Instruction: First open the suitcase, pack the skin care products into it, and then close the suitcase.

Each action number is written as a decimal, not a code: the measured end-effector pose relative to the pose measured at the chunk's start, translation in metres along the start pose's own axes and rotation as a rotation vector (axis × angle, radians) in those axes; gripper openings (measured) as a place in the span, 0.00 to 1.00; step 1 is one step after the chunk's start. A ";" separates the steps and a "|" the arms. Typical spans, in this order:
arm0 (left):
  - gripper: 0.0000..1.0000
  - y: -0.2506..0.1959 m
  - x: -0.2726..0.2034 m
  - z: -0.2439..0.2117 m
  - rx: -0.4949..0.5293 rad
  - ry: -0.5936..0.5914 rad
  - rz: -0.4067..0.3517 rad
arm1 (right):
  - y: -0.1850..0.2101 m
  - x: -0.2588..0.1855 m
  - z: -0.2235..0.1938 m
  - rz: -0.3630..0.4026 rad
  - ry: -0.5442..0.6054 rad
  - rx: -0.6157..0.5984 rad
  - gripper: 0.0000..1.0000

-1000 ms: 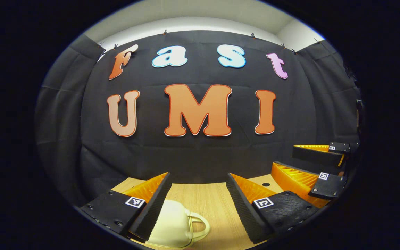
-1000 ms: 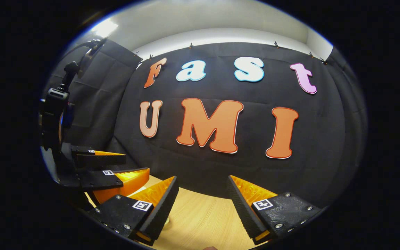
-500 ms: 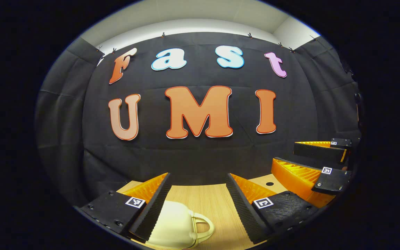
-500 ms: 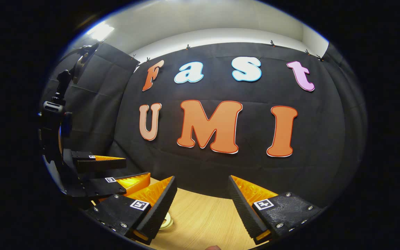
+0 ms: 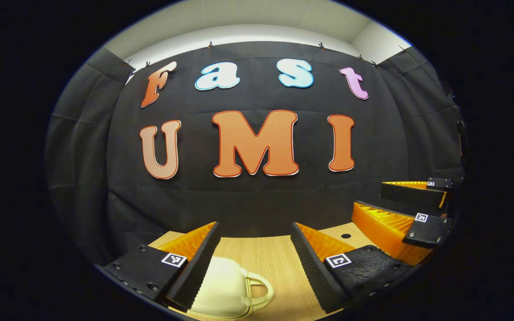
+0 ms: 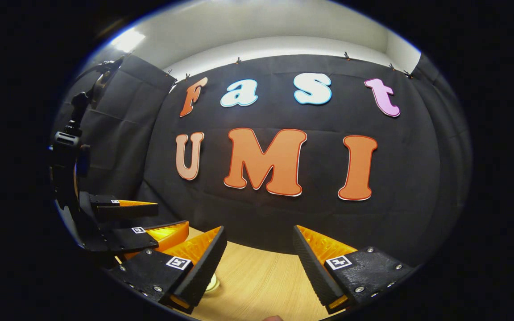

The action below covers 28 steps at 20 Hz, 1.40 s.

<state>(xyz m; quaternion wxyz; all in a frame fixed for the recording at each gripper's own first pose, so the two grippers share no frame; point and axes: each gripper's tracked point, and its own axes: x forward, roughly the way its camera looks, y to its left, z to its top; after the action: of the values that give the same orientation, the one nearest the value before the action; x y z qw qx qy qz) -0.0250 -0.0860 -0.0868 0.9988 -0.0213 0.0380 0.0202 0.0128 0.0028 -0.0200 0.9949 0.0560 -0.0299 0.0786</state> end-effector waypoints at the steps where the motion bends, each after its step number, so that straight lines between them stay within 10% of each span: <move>1: 0.97 -0.001 -0.002 0.000 -0.001 0.001 -0.001 | 0.001 -0.001 0.000 0.000 0.000 0.003 0.94; 28: 0.97 0.004 -0.007 0.000 0.004 0.017 0.006 | 0.010 -0.004 -0.001 0.021 0.005 0.006 0.94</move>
<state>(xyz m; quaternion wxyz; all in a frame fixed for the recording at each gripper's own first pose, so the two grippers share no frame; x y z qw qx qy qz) -0.0323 -0.0821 -0.0869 0.9985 -0.0191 0.0466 0.0229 0.0078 0.0117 -0.0206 0.9939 0.0586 -0.0279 0.0891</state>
